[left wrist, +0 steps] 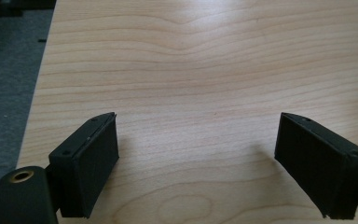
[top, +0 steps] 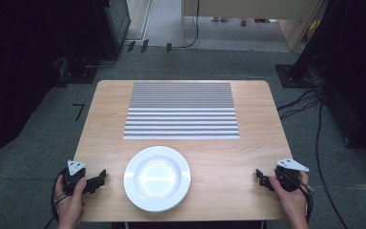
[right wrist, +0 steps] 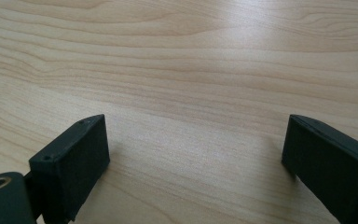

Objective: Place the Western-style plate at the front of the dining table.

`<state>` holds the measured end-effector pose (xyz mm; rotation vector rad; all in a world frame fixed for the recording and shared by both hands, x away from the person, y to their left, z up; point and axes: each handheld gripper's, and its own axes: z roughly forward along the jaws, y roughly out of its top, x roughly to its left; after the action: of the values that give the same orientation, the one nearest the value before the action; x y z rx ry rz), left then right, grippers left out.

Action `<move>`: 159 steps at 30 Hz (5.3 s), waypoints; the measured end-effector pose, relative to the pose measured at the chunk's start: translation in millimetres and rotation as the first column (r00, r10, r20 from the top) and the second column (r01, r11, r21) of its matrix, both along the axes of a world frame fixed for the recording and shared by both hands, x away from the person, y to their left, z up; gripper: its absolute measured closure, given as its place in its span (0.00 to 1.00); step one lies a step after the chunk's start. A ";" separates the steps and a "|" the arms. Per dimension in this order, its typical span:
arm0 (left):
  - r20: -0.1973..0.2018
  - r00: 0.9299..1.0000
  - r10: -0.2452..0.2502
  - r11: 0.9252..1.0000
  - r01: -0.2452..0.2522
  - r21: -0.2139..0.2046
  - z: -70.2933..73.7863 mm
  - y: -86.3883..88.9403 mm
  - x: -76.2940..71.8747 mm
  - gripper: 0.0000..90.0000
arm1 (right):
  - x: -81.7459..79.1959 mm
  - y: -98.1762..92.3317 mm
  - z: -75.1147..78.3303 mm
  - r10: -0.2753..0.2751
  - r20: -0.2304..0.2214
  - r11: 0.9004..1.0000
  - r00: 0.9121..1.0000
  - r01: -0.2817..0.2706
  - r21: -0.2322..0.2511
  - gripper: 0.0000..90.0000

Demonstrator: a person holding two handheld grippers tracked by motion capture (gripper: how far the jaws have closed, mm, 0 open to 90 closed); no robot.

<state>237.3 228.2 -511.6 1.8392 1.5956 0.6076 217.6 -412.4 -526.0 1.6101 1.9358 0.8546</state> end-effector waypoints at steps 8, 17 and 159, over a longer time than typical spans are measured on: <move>0.066 0.996 -0.055 0.994 0.061 -0.089 12.4 -7.6 -5.7 0.15 | 0.9 2.0 2.1 0.006 -0.002 0.999 1.000 -0.006 0.034 0.08; 0.129 0.986 -0.103 0.988 0.116 -0.102 19.5 -22.8 -9.6 0.17 | -3.2 23.7 15.3 0.020 0.092 0.997 0.996 -0.026 0.067 0.17; 0.154 0.908 -0.390 0.872 0.418 -0.256 23.0 -48.8 -12.2 1.00 | 19.8 183.6 19.8 0.310 -0.181 0.614 0.933 -0.051 0.788 0.94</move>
<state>225.1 179.5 -488.6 1.8167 1.1133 0.2560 237.4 -228.8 -506.1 2.1277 2.0939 1.8282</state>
